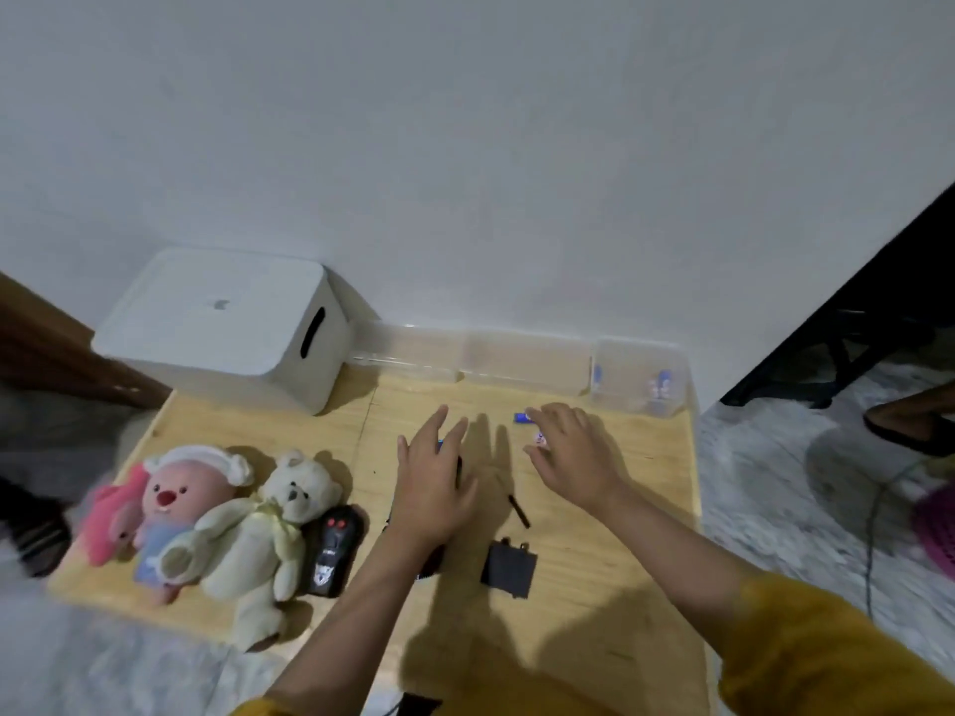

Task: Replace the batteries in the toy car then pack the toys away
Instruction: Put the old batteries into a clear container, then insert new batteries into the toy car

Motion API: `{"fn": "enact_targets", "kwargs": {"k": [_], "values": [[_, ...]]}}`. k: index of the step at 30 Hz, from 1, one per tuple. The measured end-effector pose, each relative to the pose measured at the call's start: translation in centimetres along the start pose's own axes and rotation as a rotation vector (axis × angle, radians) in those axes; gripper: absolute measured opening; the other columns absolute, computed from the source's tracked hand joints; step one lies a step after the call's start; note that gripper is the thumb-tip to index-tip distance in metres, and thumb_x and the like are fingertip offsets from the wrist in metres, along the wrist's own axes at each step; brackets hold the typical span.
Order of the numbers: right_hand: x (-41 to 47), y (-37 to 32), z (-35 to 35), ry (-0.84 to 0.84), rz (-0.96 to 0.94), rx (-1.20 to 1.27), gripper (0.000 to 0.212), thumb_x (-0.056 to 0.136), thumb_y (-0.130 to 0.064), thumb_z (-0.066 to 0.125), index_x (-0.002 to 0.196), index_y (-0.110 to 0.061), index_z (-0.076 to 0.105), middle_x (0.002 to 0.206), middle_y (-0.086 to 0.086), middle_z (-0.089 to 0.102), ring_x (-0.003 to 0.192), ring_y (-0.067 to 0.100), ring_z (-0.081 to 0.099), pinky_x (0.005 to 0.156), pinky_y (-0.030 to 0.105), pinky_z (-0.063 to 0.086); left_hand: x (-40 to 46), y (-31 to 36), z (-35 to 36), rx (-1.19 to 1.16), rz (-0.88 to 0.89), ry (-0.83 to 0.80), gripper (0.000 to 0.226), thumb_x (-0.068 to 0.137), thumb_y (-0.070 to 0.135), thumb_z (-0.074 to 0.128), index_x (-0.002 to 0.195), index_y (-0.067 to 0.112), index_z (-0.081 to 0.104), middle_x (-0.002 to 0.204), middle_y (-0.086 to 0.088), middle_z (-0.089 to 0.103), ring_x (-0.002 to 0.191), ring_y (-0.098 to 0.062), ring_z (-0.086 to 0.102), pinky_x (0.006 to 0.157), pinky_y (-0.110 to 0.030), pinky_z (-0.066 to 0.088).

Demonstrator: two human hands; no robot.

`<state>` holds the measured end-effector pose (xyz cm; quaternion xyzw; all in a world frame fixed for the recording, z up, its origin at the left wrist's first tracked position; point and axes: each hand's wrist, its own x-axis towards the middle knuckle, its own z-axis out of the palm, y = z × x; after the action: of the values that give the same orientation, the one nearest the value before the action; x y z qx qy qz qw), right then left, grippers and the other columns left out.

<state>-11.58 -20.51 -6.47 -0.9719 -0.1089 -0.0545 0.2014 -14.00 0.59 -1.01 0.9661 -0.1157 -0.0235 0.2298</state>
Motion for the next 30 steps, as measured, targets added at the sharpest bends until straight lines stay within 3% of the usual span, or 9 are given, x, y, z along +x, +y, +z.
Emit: {"fn": "enact_targets", "kwargs": {"k": [3,6,12,15,18,20,24,27,30], "values": [[1.1,-0.8,1.1,-0.115,0.025,-0.048,0.053,0.090,-0.036,0.056,0.138,-0.016,0.043,0.130,0.007,0.052,0.115,0.030,0.047,0.098,0.038,0.038,-2.3,-2.3,-0.9,-0.018,-0.067,0.001,0.065,0.084,0.036,0.063,0.141,0.016,0.041,0.153,-0.010,0.026,0.138,-0.030,0.029,0.113,-0.059,0.018],[1.6,-1.0,2.4,-0.121,0.082,-0.102,0.050,0.092,-0.038,0.050,0.137,-0.018,0.043,0.124,0.003,0.053,0.112,0.028,0.045,0.099,0.038,0.037,-4.1,-4.1,-1.1,-0.060,-0.095,-0.002,0.071,0.079,0.045,0.060,0.139,0.014,0.042,0.151,-0.015,0.029,0.133,-0.034,0.035,0.106,-0.055,0.034],[0.5,-1.3,3.9,0.076,0.210,-0.112,0.035,0.090,-0.027,0.043,0.116,-0.012,0.061,0.095,0.010,0.059,0.087,0.031,0.055,0.076,0.039,0.048,-5.9,-6.0,-0.9,-0.227,-0.189,-0.169,0.083,0.079,0.044,0.067,0.148,0.030,0.024,0.153,-0.009,0.023,0.140,-0.027,0.024,0.112,-0.043,0.031],[0.3,-1.6,3.6,0.051,0.262,-0.065,0.030,0.090,-0.025,0.048,0.112,-0.010,0.062,0.093,0.012,0.058,0.081,0.031,0.058,0.060,0.033,0.044,-5.8,-6.2,-0.9,-0.323,-0.241,-0.258,0.085,0.082,0.041,0.068,0.149,0.038,0.015,0.138,-0.007,0.040,0.128,-0.022,0.041,0.104,-0.034,0.039],[0.5,-1.7,3.3,-0.031,0.310,-0.024,0.030,0.093,-0.029,0.047,0.117,-0.014,0.058,0.099,0.008,0.063,0.083,0.031,0.061,0.058,0.031,0.042,-5.4,-6.5,-1.0,-0.376,-0.271,-0.302,0.090,0.079,0.039,0.072,0.146,0.046,0.013,0.122,-0.004,0.050,0.114,-0.018,0.051,0.098,-0.029,0.043],[0.6,-1.6,3.2,-0.058,0.355,0.010,0.030,0.094,-0.035,0.045,0.118,-0.019,0.054,0.101,0.004,0.065,0.079,0.030,0.063,0.057,0.029,0.041,-5.1,-6.6,-1.0,-0.457,-0.278,-0.307,0.095,0.075,0.034,0.077,0.147,0.043,0.016,0.126,0.001,0.052,0.115,-0.010,0.052,0.100,-0.026,0.043],[0.2,-3.2,1.0,0.051,0.517,0.301,0.023,0.088,-0.033,0.060,0.101,-0.014,0.057,0.080,0.004,0.064,0.063,0.020,0.057,0.051,0.018,0.038,-5.0,-6.1,-1.2,-0.646,-0.319,-0.276,0.092,0.073,0.011,0.080,0.147,0.027,0.027,0.118,0.026,0.049,0.101,0.024,0.049,0.084,0.002,0.039],[-0.6,-5.2,-0.6,0.102,0.568,0.621,0.015,0.086,-0.022,0.067,0.092,-0.009,0.062,0.075,0.011,0.067,0.064,0.022,0.060,0.055,0.010,0.041,-5.2,-5.8,-1.1,-0.697,-0.311,-0.258,0.090,0.075,0.006,0.078,0.147,0.024,0.027,0.115,0.025,0.048,0.099,0.025,0.050,0.087,-0.004,0.044],[-1.3,-6.9,-1.5,0.094,0.617,0.844,0.008,0.084,-0.015,0.068,0.092,-0.015,0.064,0.085,0.009,0.070,0.077,0.016,0.067,0.073,0.024,0.051,-5.2,-5.0,-1.2,-0.734,-0.306,-0.264,0.087,0.080,-0.002,0.071,0.147,0.022,0.023,0.113,0.021,0.048,0.097,0.024,0.051,0.081,-0.003,0.044]]}}
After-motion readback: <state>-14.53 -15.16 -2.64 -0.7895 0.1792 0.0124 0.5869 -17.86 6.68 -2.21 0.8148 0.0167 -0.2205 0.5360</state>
